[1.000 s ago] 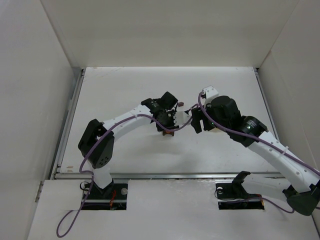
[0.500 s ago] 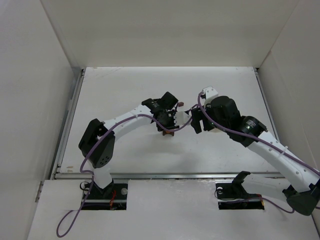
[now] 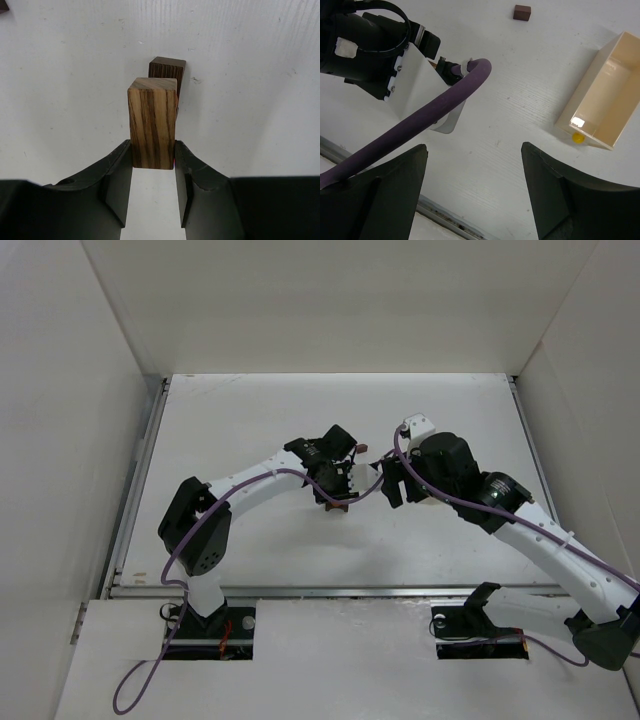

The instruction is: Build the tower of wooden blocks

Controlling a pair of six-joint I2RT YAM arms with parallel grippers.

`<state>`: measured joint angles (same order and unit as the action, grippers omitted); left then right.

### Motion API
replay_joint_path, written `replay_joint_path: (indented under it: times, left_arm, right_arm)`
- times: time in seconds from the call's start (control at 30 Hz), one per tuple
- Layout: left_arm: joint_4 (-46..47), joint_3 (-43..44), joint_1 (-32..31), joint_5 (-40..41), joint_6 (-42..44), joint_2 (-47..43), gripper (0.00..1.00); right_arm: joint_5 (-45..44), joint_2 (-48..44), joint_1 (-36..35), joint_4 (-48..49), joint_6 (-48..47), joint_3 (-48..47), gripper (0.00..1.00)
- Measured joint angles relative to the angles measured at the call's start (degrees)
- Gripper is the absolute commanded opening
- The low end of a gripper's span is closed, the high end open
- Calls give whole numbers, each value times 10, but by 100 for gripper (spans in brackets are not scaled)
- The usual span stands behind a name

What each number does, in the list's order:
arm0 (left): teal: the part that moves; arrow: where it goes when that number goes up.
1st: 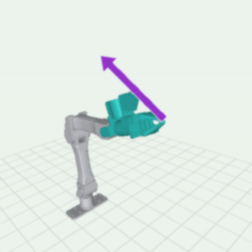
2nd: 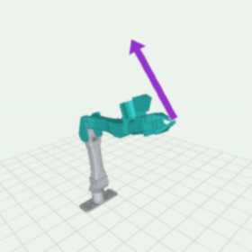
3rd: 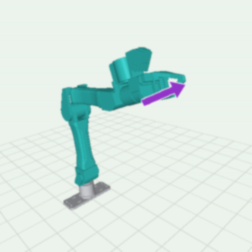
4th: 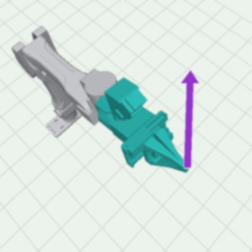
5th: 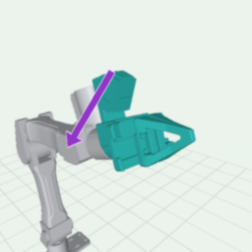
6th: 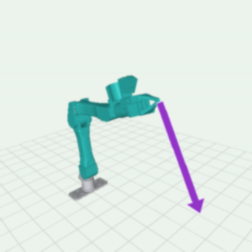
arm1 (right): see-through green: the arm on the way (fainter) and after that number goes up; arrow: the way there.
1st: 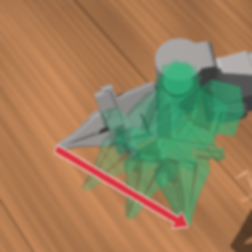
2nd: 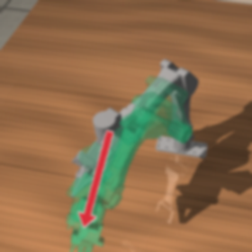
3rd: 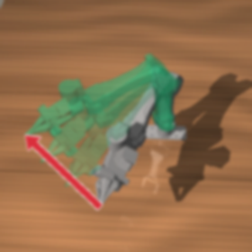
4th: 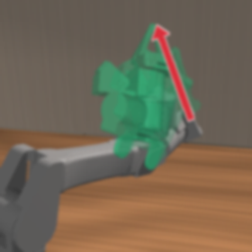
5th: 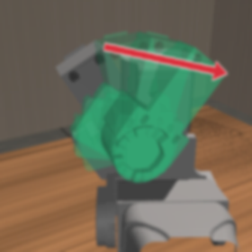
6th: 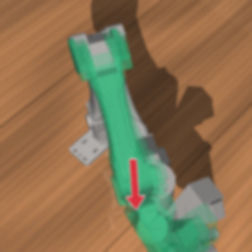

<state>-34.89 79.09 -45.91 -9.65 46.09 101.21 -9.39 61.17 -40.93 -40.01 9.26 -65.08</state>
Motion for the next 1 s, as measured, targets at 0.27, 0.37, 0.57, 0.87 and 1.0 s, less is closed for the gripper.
replay_joint_path:
  times: [0.27, 0.37, 0.57, 0.87, 1.0]
  left_arm:
    - [0, 0, 0, 0, 0, 0, 9]
    - [2, 0, 0, 0, 0, 0, 18]
    - [4, 0, 0, 0, 0, 0, 39]
    - [4, 0, 0, 1, 0, 0, 41]
    - [4, 0, 0, 1, 0, 0, 41]
  right_arm:
    - [0, 0, 0, 0, 0, 0, 82]
    - [0, 0, 0, 0, 0, 0, 82]
    - [0, 0, 0, 0, 0, 0, 82]
    - [0, 0, 0, 0, 0, 0, 82]
    - [0, 0, 0, 0, 0, 0, 82]
